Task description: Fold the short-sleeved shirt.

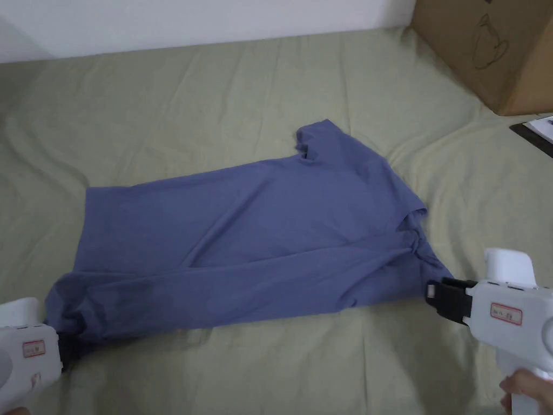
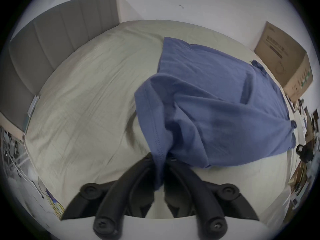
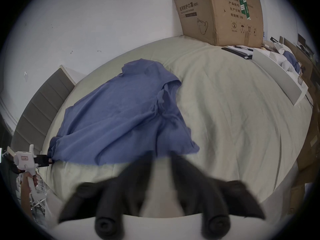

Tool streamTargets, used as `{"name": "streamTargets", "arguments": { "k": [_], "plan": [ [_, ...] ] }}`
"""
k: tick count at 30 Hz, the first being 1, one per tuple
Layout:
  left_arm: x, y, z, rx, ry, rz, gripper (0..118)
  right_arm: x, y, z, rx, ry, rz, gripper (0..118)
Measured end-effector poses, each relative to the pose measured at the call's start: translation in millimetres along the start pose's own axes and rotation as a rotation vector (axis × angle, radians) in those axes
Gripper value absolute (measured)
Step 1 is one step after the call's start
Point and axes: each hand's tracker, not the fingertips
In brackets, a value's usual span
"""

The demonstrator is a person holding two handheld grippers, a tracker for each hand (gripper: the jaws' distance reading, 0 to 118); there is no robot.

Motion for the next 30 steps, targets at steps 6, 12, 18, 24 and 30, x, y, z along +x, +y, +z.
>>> {"name": "streamTargets", "arguments": {
  "k": [6, 12, 18, 24, 30],
  "plan": [
    [-8, -1, 12, 0.001, -0.041, -0.019, 4, 5, 26, -42, -0.013, -0.047, -0.037, 109],
    [-8, 2, 25, 0.023, -0.060, -0.057, 4, -24, 8, -64, -0.040, -0.144, 0.124, 71],
    [-9, 5, 38, 0.048, -0.067, -0.094, 4, -25, 12, -50, -0.065, -0.086, 0.114, 17],
    [-20, -5, 60, 0.058, -0.073, -0.138, 4, -21, 12, 9, -0.048, -0.012, 0.036, 16],
    [-51, -44, 71, -0.007, -0.077, -0.123, 4, 7, -26, 58, -0.184, -0.004, -0.049, 16]
  ]
}}
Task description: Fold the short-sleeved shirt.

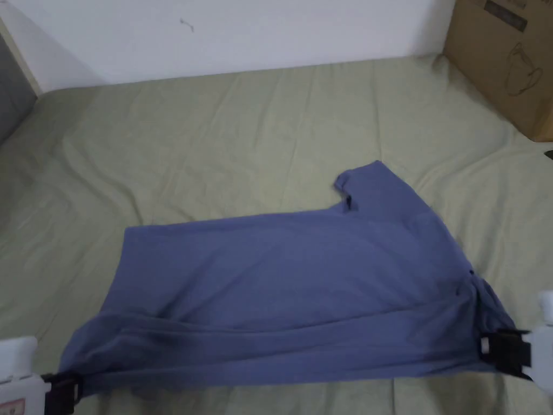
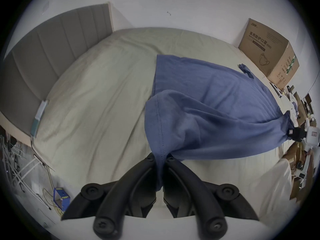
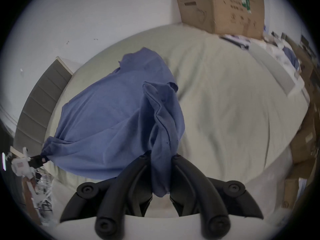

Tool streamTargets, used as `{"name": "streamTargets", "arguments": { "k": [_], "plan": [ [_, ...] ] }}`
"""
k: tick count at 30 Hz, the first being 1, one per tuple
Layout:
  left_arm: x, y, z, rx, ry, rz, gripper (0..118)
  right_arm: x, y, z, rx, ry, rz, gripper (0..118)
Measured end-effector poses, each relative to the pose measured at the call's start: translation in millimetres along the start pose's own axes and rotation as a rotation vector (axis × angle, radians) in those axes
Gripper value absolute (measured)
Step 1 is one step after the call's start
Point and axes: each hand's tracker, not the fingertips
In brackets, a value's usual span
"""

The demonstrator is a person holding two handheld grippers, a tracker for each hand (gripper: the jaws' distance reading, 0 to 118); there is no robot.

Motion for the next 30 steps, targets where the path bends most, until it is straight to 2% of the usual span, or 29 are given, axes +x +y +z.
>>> {"name": "streamTargets", "arguments": {
  "k": [1, 3, 4, 5, 6, 7, 8, 9, 10, 11, 12, 14, 15, 16, 17, 18, 19, 20, 25, 26, 27, 28, 29, 30],
  "plan": [
    [-5, -9, -3, -0.026, -0.023, 0.015, 4, 7, -9, -1, -0.019, 0.004, -0.025, 16],
    [-12, -25, -15, -0.063, -0.031, 0.022, 4, 16, -22, -10, -0.048, 0.012, -0.008, 16],
    [-11, -30, -21, -0.074, -0.023, 0.008, 4, 15, -27, -16, -0.061, 0.008, -0.003, 21],
    [-8, -33, -25, -0.078, -0.017, -0.009, 5, 14, -30, -19, -0.063, 0.012, -0.007, 35],
    [-5, -34, -27, -0.080, -0.014, -0.016, 5, 9, -29, -19, -0.059, 0.004, -0.012, 35],
    [-4, -29, -22, -0.057, 0.004, -0.011, 7, 7, -27, -18, -0.057, -0.009, -0.011, 40],
    [-3, -27, -20, -0.051, 0.004, 0.004, 12, 6, -24, -15, -0.052, 0.004, -0.014, 54],
    [-4, -22, -16, -0.043, 0.002, 0.029, 30, 6, -17, -13, -0.048, 0.014, -0.017, 83],
    [-6, -18, -14, -0.028, -0.013, 0.055, 70, 6, -11, -10, -0.028, 0.016, -0.009, 109],
    [-6, -13, -11, -0.025, -0.016, 0.066, 103, 4, -3, -2, 0.030, 0.022, 0.015, 113],
    [-5, -8, -4, -0.021, -0.026, 0.070, 118, 1, 6, 5, 0.052, 0.019, 0.038, 111],
    [-3, 4, 9, 0.050, -0.077, 0.105, 116, -6, 25, 18, 0.096, -0.005, 0.067, 102],
    [-2, 9, 13, 0.061, -0.089, 0.101, 115, -10, 35, 21, 0.126, 0.004, 0.079, 90],
    [3, 17, 16, 0.097, -0.114, 0.075, 109, -13, 46, 22, 0.150, 0.005, 0.090, 58],
    [8, 26, 18, 0.120, -0.123, 0.052, 92, -17, 56, 20, 0.154, -0.002, 0.092, 30],
    [15, 37, 18, 0.146, -0.107, 0.050, 63, -20, 70, 15, 0.163, -0.010, 0.097, 8],
    [20, 46, 12, 0.166, -0.093, 0.036, 22, -23, 81, 10, 0.166, -0.010, 0.095, 4],
    [25, 58, 4, 0.193, -0.106, 0.016, 6, -26, 96, 2, 0.164, -0.002, 0.096, 0],
    [53, 112, -35, 0.177, -0.135, -0.007, 2, -40, 164, -57, 0.180, -0.003, 0.112, 0],
    [56, 120, -41, 0.174, -0.136, -0.001, 2, -42, 176, -71, 0.182, -0.006, 0.123, 6],
    [60, 130, -44, 0.171, -0.142, -0.010, 2, -44, 189, -83, 0.166, -0.027, 0.121, 30],
    [62, 136, -49, 0.175, -0.139, -0.014, 2, -46, 202, -96, 0.132, -0.053, 0.108, 81],
    [64, 141, -53, 0.177, -0.131, -0.013, 2, -46, 212, -109, 0.094, -0.049, 0.110, 105],
    [62, 146, -56, 0.176, -0.133, -0.013, 2, -43, 222, -126, 0.082, -0.038, 0.100, 115]
  ]
}}
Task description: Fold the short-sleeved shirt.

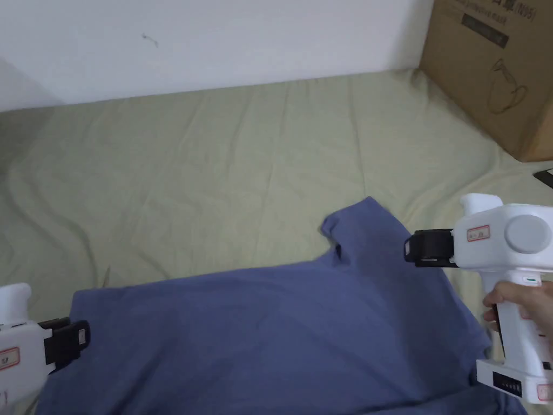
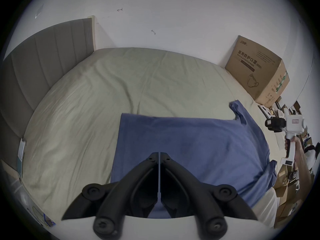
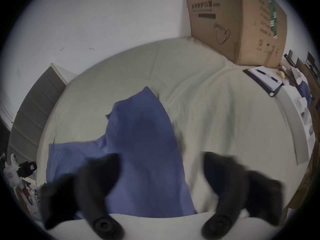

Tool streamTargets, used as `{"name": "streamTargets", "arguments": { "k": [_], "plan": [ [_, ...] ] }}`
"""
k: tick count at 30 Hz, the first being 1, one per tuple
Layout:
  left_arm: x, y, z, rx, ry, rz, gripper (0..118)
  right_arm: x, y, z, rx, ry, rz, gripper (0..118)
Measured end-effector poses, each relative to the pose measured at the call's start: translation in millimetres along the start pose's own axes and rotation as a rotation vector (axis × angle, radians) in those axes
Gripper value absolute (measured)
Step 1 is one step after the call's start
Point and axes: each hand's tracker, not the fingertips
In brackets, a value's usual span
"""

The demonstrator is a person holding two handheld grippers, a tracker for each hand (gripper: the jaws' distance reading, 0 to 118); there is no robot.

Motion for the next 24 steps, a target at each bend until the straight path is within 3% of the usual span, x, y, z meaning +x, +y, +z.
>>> {"name": "streamTargets", "arguments": {
  "k": [3, 8, 11, 12, 13, 14, 16, 17, 19, 20, 23, 24],
  "plan": [
    [-9, 10, -10, -0.001, -0.010, 0.037, 2, 0, 20, -39, -0.024, -0.019, -0.004, 104],
    [-32, 16, -29, -0.038, 0.011, 0.047, 2, -4, 30, -95, -0.199, -0.120, 0.123, 87],
    [-46, 19, -42, -0.064, 0.028, 0.038, 2, -6, 29, -89, -0.146, -0.101, 0.104, 84],
    [-50, 22, -48, -0.070, 0.032, 0.038, 2, -7, 26, -87, -0.137, -0.104, 0.107, 76],
    [-55, 23, -54, -0.072, 0.041, 0.047, 14, -8, 27, -87, -0.133, -0.124, 0.124, 64],
    [-59, 27, -60, -0.078, 0.040, 0.060, 38, -8, 27, -85, -0.133, -0.121, 0.131, 57],
    [-67, 36, -80, -0.110, 0.035, 0.109, 102, -10, 29, -82, -0.127, -0.132, 0.168, 37],
    [-70, 44, -88, -0.113, 0.029, 0.123, 112, -11, 29, -80, -0.126, -0.136, 0.173, 27],
    [-70, 57, -103, -0.110, -0.012, 0.133, 112, -13, 30, -78, -0.128, -0.115, 0.177, 8],
    [-69, 62, -111, -0.110, -0.008, 0.143, 112, -12, 33, -83, -0.132, -0.114, 0.177, 4],
    [-56, 71, -143, -0.150, 0.080, 0.112, 111, -19, 32, -86, -0.133, -0.144, 0.195, 3],
    [-53, 72, -156, -0.203, 0.105, 0.074, 99, -20, 33, -88, -0.135, -0.150, 0.203, 3]
  ]
}}
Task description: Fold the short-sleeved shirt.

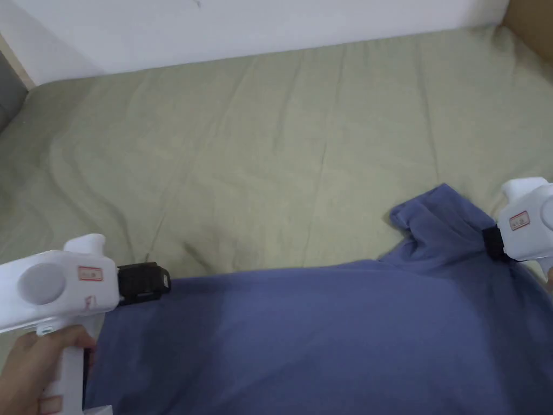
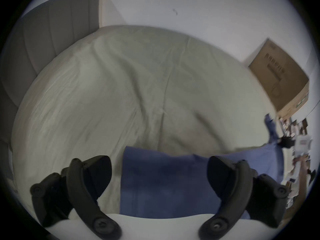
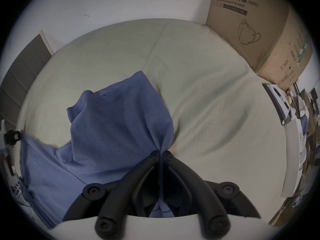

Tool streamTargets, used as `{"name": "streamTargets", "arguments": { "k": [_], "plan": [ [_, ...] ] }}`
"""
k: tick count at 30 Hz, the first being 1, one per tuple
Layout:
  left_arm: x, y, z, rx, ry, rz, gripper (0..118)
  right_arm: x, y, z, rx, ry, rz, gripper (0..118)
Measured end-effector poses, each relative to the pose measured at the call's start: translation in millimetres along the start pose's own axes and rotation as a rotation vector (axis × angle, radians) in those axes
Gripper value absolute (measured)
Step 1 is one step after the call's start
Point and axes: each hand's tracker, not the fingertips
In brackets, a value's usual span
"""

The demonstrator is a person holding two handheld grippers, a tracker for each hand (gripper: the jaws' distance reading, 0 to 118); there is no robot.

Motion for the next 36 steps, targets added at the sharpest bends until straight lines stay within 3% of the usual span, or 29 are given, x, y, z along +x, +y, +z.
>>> {"name": "streamTargets", "arguments": {
  "k": [1, 2, 3, 7, 9, 11, 18, 24, 27, 32, 35, 36],
  "plan": [
    [14, -5, -5, -0.035, 0.040, -0.023, 86, 1, 0, 1, 0.003, -0.001, 0.001, 3],
    [24, -10, -11, -0.046, 0.154, -0.085, 86, 3, 1, 3, 0.006, 0.002, -0.008, 3],
    [32, -14, -3, 0.018, 0.102, -0.140, 80, 6, 2, 7, 0.013, 0.021, -0.031, 3],
    [40, -11, 22, 0.031, 0.083, -0.087, 15, 13, 7, 26, 0.045, 0.064, -0.075, 3],
    [37, -7, 34, 0.028, 0.054, -0.078, 6, 15, 6, 43, 0.066, 0.085, -0.081, 3],
    [35, -7, 48, 0.021, -0.037, -0.028, 6, 17, 4, 63, 0.090, 0.091, -0.069, 3],
    [24, -29, 145, 0.165, -0.049, -0.100, 6, 21, -34, 168, 0.197, 0.121, -0.011, 3],
    [6, -97, 214, 0.226, -0.091, -0.096, 6, 16, -117, 228, 0.225, 0.134, 0.039, 3],
    [-20, -135, 196, 0.173, -0.043, -0.107, 6, 9, -175, 222, 0.152, 0.160, 0.059, 3],
    [-44, -208, 170, 0.076, -0.079, -0.032, 6, 11, -262, 180, 0.009, 0.153, 0.011, 3],
    [-48, -238, 163, 0.064, -0.112, 0.011, 7, 21, -291, 162, 0.041, 0.194, -0.039, 5],
    [-48, -243, 161, 0.067, -0.113, 0.018, 14, 23, -294, 160, 0.086, 0.185, -0.061, 13]
  ]
}}
